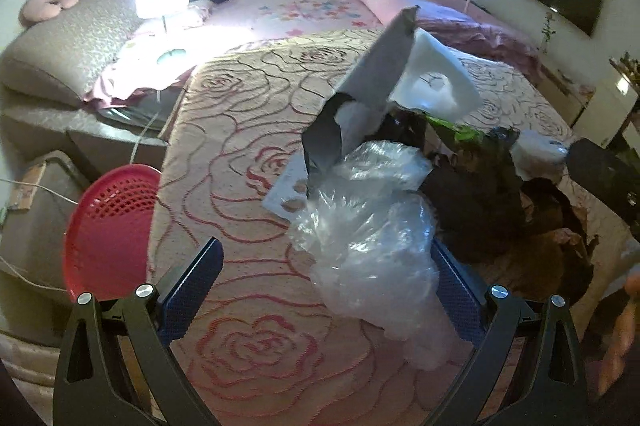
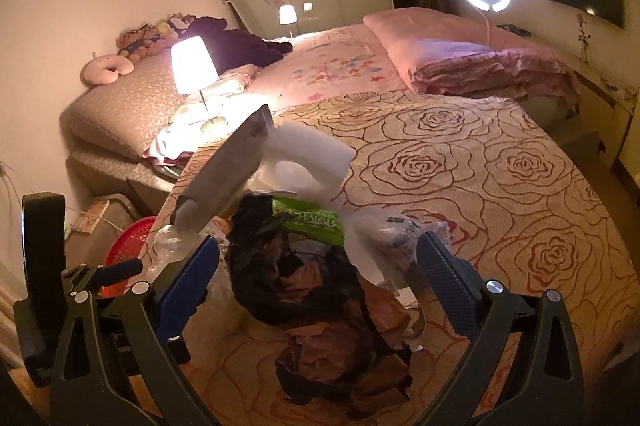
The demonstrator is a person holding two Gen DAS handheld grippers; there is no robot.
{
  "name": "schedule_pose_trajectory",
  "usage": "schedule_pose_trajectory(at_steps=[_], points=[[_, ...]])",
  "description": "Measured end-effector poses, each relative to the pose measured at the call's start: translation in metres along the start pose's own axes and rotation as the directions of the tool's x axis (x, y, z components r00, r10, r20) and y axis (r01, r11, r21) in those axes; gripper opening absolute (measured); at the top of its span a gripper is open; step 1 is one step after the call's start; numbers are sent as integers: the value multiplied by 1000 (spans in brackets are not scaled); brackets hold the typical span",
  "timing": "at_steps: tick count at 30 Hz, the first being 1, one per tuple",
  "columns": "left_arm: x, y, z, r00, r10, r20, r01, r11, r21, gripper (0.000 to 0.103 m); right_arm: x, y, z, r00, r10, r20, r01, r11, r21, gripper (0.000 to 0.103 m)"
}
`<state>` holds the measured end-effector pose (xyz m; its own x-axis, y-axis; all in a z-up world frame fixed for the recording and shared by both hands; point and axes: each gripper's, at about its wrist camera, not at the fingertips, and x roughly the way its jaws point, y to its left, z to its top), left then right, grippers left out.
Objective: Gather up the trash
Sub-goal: 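Move both tools to the trash pile and grasp the clear plastic bag with the left tool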
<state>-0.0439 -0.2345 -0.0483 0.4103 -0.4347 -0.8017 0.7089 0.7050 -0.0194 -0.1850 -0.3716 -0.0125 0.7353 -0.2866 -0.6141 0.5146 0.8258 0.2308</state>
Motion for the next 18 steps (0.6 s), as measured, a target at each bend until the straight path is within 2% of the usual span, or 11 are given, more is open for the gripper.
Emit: schedule_pose_trajectory(at_steps=[3, 6, 8, 10, 14, 18], points=[[0, -2, -2, 1000, -24, 10, 24, 1000, 4, 93, 2, -1, -2, 1000, 3, -4, -3, 1000, 5, 96], [-2, -3, -3, 994, -113, 4, 113, 993, -20, 71, 3, 0, -4, 1000, 9, -8, -9, 1000, -2, 96], [-5, -4, -3, 988, -151, 14, 151, 988, -20, 52, 4, 2, -5, 1000, 12, -12, -13, 1000, -11, 96], [-9, -7, -5, 987, -159, 28, 160, 987, -2, 44, 4, 2, -6, 1000, 14, -12, -14, 1000, -14, 96], [-16, -5, -9, 985, -167, 46, 167, 986, 0, 37, 5, 3, -7, 1000, 15, -12, -15, 1000, -17, 96], [-27, 9, -11, 985, -160, 71, 162, 986, -34, 37, 4, 8, -6, 1000, 16, -12, -16, 999, -32, 96]])
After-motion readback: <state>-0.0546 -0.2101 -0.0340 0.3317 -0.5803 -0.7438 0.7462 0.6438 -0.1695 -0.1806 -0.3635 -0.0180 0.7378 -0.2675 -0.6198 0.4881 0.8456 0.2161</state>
